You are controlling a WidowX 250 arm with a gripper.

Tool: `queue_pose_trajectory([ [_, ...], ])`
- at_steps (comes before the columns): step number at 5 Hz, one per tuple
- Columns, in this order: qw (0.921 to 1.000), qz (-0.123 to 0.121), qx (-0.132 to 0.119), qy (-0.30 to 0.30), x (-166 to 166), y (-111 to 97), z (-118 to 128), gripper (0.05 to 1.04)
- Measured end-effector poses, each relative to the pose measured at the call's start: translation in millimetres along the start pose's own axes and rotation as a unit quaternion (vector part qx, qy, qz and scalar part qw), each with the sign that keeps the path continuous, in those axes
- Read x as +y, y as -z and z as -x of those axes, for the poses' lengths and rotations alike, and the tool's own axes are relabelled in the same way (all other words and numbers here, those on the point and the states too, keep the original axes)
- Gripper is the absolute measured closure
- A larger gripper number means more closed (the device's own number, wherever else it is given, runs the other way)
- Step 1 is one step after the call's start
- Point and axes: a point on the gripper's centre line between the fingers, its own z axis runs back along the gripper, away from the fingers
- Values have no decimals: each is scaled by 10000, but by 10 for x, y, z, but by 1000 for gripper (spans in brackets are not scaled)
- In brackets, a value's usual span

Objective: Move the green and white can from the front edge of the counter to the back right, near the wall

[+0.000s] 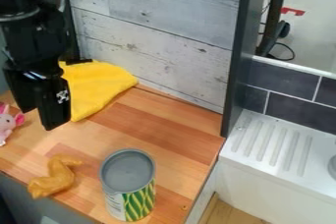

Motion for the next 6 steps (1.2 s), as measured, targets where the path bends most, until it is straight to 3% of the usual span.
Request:
queue_pose_trajectory([
  [1, 9999, 53, 85, -21, -15, 49, 22, 83],
  [2, 9989, 123, 280, 359, -324, 160, 102, 83],
  [3, 9966, 0, 609, 558, -634, 309, 200, 83],
  [4, 9929, -286, 1025, 537, -790, 466, 354, 83],
  [5, 9892, -363, 1378, 356, -780, 659, 464, 83],
  [6, 9881, -336, 1453, 379, -766, 832, 482, 83],
])
